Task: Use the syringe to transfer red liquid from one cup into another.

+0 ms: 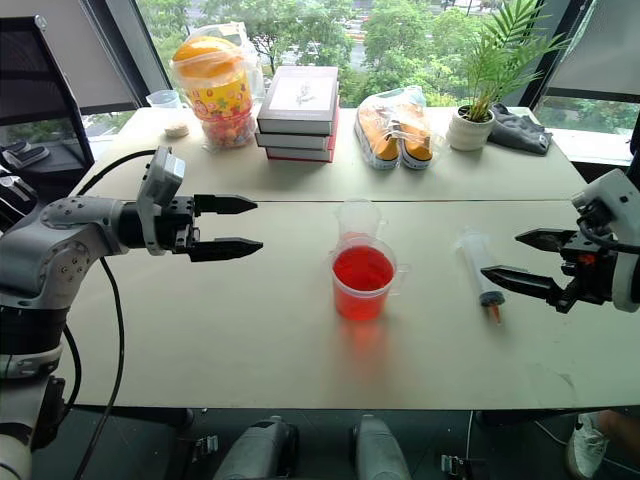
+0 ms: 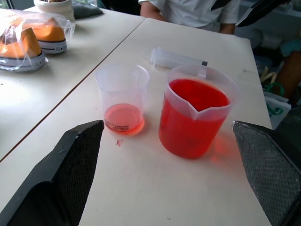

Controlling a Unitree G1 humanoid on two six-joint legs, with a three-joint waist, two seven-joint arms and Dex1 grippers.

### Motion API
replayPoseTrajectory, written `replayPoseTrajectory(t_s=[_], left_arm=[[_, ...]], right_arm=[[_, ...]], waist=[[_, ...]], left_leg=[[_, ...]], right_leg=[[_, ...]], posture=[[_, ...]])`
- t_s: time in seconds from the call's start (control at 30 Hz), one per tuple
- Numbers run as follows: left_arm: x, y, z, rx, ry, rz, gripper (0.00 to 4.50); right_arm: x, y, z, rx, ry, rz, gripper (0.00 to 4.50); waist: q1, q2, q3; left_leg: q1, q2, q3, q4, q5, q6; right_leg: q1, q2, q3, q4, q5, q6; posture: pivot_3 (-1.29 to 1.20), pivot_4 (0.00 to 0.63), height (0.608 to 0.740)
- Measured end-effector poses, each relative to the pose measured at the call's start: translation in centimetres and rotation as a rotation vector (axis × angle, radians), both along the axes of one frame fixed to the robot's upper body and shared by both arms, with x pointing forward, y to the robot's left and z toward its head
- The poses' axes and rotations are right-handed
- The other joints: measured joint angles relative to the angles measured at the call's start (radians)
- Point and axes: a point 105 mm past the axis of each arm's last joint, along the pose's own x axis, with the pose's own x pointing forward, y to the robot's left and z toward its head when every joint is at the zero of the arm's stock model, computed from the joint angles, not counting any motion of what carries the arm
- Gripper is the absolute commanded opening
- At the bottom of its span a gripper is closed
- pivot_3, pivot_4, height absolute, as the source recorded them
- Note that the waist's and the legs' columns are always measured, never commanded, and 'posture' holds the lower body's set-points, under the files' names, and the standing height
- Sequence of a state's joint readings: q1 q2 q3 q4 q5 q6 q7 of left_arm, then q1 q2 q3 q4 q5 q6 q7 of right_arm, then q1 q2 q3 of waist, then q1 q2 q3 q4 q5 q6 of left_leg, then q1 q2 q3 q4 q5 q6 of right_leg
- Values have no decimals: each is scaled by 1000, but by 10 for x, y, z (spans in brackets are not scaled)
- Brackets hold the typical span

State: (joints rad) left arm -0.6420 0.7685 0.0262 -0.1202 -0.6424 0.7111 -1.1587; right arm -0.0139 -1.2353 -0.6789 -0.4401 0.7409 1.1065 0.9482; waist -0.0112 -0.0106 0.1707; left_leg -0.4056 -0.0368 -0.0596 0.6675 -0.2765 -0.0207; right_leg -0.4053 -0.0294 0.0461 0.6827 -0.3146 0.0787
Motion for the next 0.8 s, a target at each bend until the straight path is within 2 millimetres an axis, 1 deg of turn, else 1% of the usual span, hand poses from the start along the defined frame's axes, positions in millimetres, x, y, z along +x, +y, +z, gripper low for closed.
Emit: replayPoseTrajectory(t_s=[0.33, 0.5, 0.63, 0.8], left_arm=[[-3, -4, -1, -10, -2, -31, 4500], [-3, -5, 0, -13, 0, -29, 4500], [-2, -5, 0, -14, -3, -18, 4500], [-1, -7, 0, -25, -3, -14, 4500]], right_arm=[[2, 2, 0, -12, -15, -10, 4401], [4, 2, -6, -21, 2, -15, 4401], [7, 2, -3, -21, -11, -20, 4401], [13, 1, -9, -34, 9, -40, 4401]], waist=[[0, 0, 0], [0, 0, 0], [0, 0, 0], [0, 0, 0]], left_leg=[[0, 0, 0, 0, 0, 0], [0, 0, 0, 0, 0, 0], [0, 0, 0, 0, 0, 0], [0, 0, 0, 0, 0, 0]], right_leg=[[0, 0, 0, 0, 0, 0], [0, 0, 0, 0, 0, 0], [0, 0, 0, 0, 0, 0], [0, 0, 0, 0, 0, 0]], posture=[[0, 150, 740], [0, 150, 740], [0, 150, 740], [0, 150, 740]])
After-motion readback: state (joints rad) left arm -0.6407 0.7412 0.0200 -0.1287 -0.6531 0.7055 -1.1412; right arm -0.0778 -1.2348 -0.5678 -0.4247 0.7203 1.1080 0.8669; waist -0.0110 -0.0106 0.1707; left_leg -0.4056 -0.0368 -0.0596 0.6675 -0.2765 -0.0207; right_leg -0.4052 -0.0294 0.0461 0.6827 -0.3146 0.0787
